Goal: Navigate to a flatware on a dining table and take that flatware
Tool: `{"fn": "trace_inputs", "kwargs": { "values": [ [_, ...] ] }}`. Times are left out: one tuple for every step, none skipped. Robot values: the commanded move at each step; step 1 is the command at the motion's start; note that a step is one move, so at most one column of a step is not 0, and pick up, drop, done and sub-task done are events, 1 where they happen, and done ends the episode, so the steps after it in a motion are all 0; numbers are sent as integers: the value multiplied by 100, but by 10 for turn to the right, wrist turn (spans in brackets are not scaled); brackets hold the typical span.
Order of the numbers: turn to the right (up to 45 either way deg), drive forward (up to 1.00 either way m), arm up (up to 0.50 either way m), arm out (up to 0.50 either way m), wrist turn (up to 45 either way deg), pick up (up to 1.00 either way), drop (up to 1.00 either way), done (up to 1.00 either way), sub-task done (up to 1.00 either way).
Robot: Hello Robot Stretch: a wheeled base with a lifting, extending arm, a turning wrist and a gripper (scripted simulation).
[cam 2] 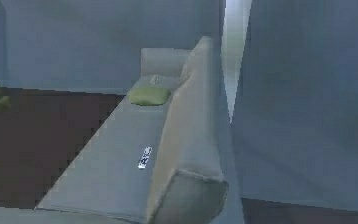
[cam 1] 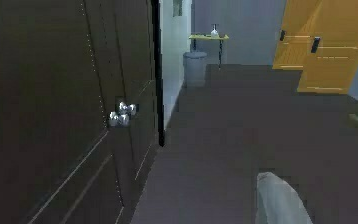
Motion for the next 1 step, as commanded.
{"fn": "trace_inputs", "kwargs": {
  "values": [
    [0,90,0,0,0,0,0,0,0]
  ]
}}
